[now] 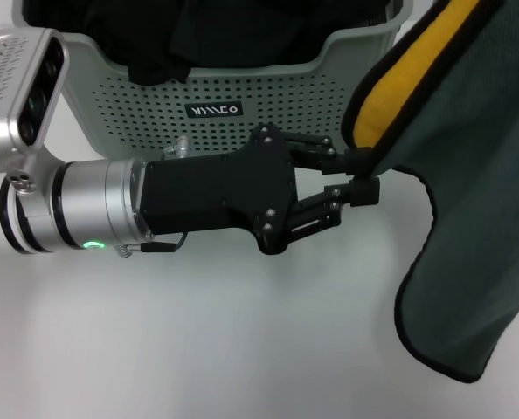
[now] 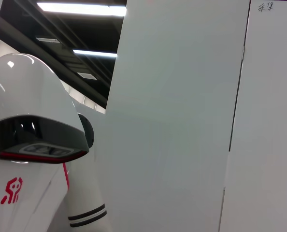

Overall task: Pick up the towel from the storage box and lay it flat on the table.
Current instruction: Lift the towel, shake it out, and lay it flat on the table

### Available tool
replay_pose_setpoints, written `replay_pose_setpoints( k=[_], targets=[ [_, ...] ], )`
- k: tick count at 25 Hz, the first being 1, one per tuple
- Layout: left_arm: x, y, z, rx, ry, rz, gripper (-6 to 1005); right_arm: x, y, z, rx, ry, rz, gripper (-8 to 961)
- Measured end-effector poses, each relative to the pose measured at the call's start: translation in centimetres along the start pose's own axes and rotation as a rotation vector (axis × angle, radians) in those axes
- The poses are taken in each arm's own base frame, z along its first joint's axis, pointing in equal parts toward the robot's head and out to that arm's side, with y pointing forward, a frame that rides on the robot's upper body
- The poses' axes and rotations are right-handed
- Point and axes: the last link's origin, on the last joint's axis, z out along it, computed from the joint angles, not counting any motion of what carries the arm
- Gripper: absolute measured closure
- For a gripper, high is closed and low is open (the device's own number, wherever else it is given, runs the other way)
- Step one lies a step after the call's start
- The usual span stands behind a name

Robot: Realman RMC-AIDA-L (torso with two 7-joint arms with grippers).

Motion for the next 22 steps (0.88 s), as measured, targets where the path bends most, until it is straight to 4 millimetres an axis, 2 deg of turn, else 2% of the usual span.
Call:
replay_pose_setpoints(
  k=[3,15,22],
  targets=[
    [-0.18,-0.09,-0.02,0.010,-0.004,-0.002,746,-0.02,-0.03,0.05,-0.001,-0.001,-0.001,871],
    [-0.29,-0.72,-0.06,0.074,0.044,-0.028,761,0.08,0.03,0.09,0.002,-0.014,-0.004,865],
    [-0.80,0.13,0.76,0.009,0.012,-0.027,763,0.16,0.15,-0.10,0.008,-0.016,-0.003,861]
  ],
)
